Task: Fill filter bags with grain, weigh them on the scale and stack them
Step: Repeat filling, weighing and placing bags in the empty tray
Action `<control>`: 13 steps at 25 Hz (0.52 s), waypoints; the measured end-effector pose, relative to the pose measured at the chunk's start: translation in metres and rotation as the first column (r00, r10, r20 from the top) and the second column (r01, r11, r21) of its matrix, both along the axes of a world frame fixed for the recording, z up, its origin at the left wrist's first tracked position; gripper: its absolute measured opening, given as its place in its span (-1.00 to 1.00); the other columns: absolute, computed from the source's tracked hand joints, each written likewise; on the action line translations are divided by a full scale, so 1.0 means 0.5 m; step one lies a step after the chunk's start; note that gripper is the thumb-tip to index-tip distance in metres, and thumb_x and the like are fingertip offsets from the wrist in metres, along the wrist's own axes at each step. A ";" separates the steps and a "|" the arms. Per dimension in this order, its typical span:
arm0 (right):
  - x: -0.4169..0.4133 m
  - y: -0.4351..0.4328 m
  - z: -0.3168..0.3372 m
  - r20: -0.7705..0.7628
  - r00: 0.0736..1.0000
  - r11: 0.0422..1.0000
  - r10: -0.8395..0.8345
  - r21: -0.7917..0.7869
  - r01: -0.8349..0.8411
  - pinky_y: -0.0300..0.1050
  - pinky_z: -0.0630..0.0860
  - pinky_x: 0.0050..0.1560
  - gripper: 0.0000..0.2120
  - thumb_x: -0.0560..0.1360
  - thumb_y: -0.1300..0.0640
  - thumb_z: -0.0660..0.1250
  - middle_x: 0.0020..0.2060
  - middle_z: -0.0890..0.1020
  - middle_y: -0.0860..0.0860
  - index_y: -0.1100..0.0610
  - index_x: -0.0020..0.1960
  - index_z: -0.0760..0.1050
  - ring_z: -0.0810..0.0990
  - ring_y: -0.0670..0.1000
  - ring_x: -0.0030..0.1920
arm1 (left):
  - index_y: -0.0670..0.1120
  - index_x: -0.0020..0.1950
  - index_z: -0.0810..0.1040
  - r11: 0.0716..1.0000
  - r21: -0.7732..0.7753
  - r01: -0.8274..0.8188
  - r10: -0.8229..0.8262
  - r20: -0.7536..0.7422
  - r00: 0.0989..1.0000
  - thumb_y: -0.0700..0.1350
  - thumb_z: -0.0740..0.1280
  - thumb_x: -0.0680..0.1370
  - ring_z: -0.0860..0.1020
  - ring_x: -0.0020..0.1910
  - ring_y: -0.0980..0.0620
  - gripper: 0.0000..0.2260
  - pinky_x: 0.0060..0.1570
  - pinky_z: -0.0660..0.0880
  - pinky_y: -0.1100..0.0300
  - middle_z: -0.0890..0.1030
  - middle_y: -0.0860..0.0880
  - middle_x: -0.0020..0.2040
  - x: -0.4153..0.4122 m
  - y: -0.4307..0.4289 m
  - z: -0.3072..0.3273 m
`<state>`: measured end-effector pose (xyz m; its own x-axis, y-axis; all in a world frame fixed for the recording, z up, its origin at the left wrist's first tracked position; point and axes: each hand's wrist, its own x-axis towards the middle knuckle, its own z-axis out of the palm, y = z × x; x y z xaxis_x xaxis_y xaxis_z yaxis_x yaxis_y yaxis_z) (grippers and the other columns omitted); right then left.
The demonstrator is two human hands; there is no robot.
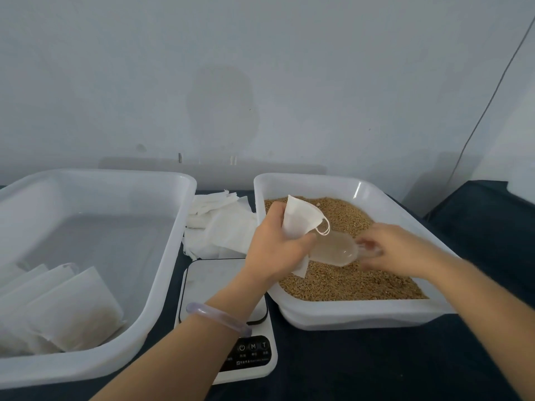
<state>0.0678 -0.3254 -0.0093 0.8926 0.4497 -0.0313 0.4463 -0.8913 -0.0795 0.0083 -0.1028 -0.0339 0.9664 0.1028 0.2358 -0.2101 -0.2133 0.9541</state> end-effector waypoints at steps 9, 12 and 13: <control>-0.004 -0.005 -0.029 -0.166 0.978 0.989 0.129 0.094 -0.114 -0.31 0.39 -0.02 -0.67 0.37 -0.03 0.48 -0.08 0.51 -0.20 -0.16 0.13 0.57 0.47 -0.20 -0.03 | 0.05 0.01 0.39 0.999 0.047 -0.001 0.002 -0.013 1.000 -0.01 0.34 0.27 0.64 -0.15 -0.14 -0.66 -0.10 0.57 -0.15 0.63 -0.09 -0.13 -0.003 -0.003 0.004; -0.011 -0.031 -0.009 -0.159 0.981 0.981 0.107 0.177 -0.078 -0.19 0.45 0.12 -0.70 0.40 0.02 0.46 -0.04 0.56 -0.18 -0.16 0.12 0.58 0.52 -0.19 0.02 | 0.03 0.03 0.39 0.999 0.053 0.007 -0.006 -0.016 1.000 -0.01 0.32 0.26 0.63 -0.14 -0.13 -0.64 -0.08 0.57 -0.14 0.63 -0.09 -0.13 -0.008 0.000 0.007; -0.014 -0.040 0.000 -0.151 0.983 0.975 0.100 0.214 -0.066 -0.21 0.44 0.13 -0.70 0.41 0.04 0.46 -0.03 0.57 -0.20 -0.19 0.11 0.56 0.52 -0.21 0.03 | 0.03 0.03 0.39 0.999 0.052 0.007 -0.007 -0.010 1.000 -0.01 0.32 0.26 0.63 -0.14 -0.12 -0.64 -0.08 0.57 -0.14 0.63 -0.08 -0.13 -0.010 -0.001 0.008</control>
<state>0.0610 -0.3455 -0.0094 0.8427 0.5340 -0.0687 0.4847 -0.8080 -0.3350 0.0033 -0.1031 -0.0297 0.9693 0.0840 0.2312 -0.2024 -0.2613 0.9438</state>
